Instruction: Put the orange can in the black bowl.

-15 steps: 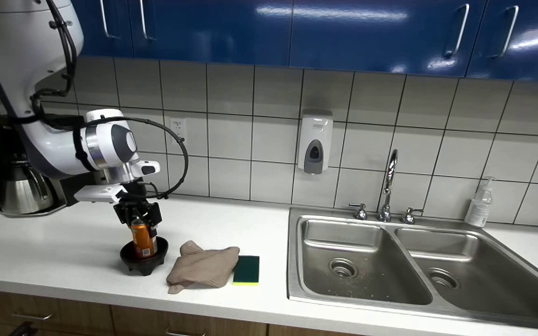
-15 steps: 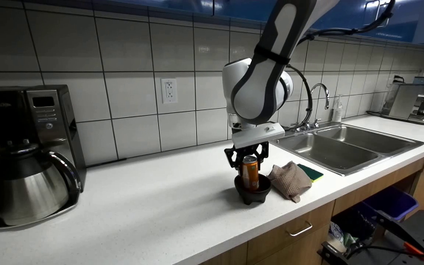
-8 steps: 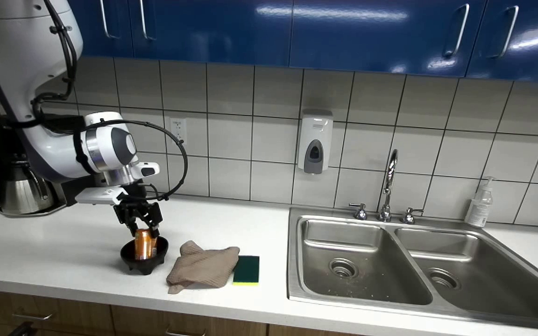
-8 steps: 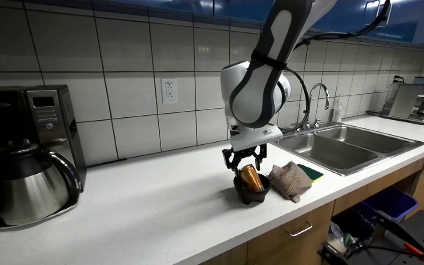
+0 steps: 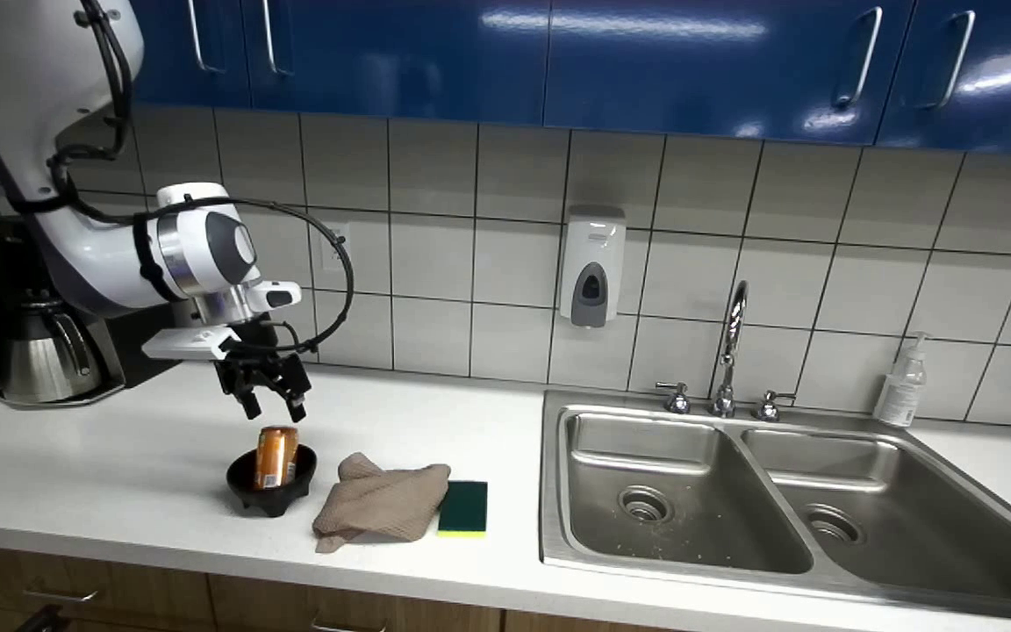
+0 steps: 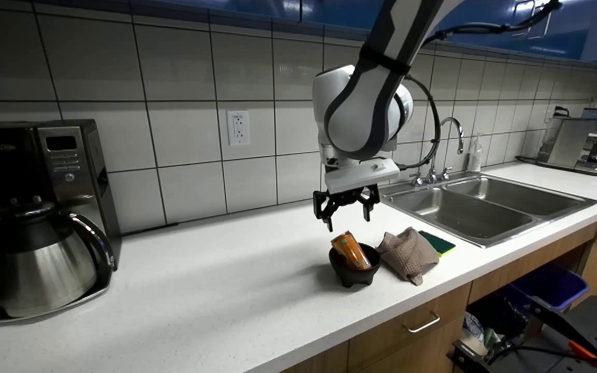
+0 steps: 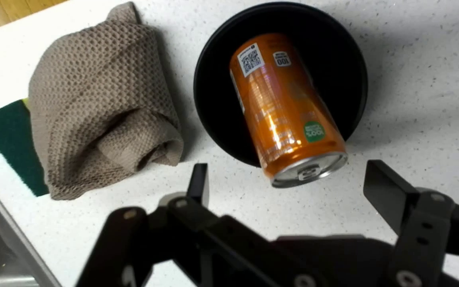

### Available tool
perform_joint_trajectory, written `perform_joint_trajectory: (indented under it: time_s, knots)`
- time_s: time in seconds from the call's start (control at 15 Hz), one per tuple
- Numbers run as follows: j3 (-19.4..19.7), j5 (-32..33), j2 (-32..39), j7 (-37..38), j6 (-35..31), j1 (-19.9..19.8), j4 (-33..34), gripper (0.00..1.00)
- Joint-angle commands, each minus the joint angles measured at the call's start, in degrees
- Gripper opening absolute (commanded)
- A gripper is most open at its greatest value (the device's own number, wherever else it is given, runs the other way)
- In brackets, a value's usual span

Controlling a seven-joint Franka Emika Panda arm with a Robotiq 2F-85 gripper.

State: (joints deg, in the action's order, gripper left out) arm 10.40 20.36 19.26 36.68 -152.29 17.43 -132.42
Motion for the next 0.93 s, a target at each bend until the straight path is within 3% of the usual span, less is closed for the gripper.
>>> perform_joint_trajectory:
  time_s: [0.0,0.6,0.67,0.87]
  knots:
    - [-1.4,0.3,-12.8,0.7,7.2,-0.9,-6.4,1.0]
    - [-13.5,-3.4,-39.4,4.5,29.4,-7.7,-19.5,1.0]
    - [-13.6,-2.7,-32.4,2.5,25.3,-9.1,-15.5,1.0]
    - [-15.5,-4.1,-37.7,2.6,28.2,-9.6,-18.4,1.0]
